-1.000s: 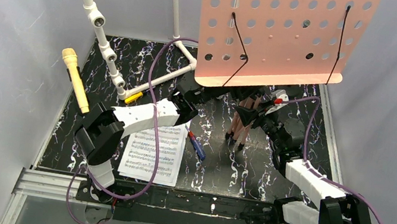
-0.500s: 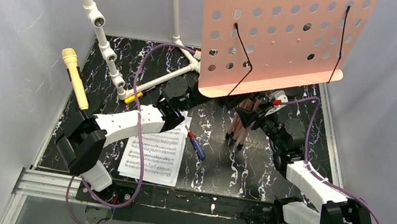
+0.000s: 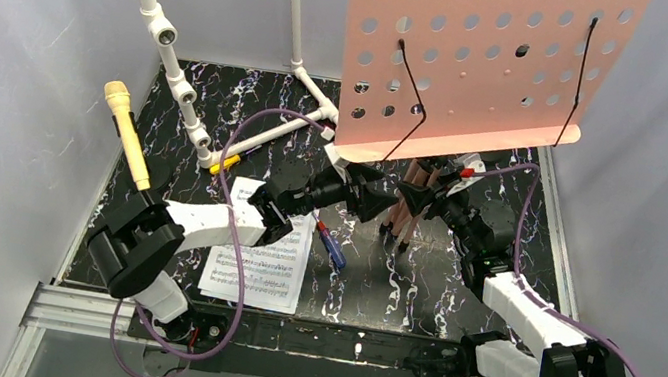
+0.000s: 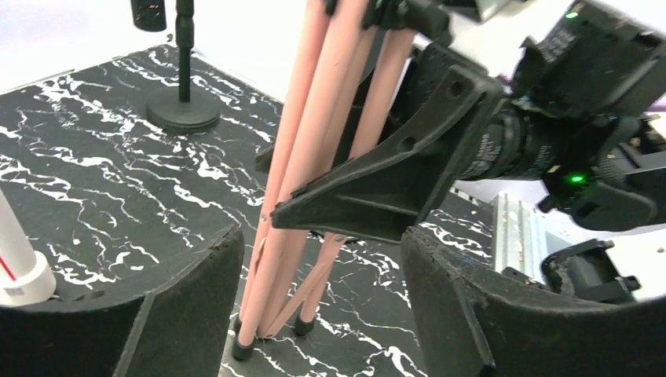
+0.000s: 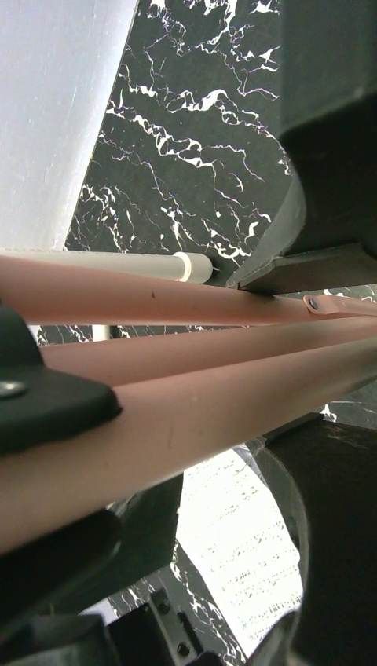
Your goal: Pack up the instrument practice props
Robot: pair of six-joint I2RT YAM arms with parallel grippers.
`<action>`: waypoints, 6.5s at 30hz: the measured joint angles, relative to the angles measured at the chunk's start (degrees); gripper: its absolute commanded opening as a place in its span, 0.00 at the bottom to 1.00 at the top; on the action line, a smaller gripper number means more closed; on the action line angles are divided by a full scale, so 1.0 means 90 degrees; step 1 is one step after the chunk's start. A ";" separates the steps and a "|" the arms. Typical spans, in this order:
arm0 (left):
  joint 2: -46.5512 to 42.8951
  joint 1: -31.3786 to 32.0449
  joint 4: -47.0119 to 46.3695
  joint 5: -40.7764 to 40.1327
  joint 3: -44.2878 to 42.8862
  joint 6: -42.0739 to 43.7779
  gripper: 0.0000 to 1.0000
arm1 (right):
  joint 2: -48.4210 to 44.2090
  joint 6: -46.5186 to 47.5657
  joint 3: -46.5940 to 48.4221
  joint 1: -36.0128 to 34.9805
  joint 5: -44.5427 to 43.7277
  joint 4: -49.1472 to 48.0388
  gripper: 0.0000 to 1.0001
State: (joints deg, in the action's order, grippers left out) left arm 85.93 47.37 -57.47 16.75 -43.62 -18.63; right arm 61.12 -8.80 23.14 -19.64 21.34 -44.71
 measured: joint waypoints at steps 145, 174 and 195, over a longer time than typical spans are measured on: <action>-0.0182 -0.0083 0.2455 0.1265 -0.0165 0.3354 0.00 | -0.2727 -0.2259 0.0146 -0.1020 -0.4495 0.0299 0.01; -0.0420 -0.0743 0.4500 0.2421 -0.0457 0.4119 0.00 | -0.3466 -0.5391 -0.1802 -0.1013 -0.6589 0.2290 0.01; 0.0554 -0.1758 0.5304 0.3327 -0.1996 0.4940 0.12 | -0.1724 -0.6006 -0.1460 -0.0969 -0.7026 0.2154 0.07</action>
State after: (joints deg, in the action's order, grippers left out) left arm 90.91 31.55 -9.74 46.70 -61.58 25.82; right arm 45.60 -62.85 10.00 -28.36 -41.89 -25.32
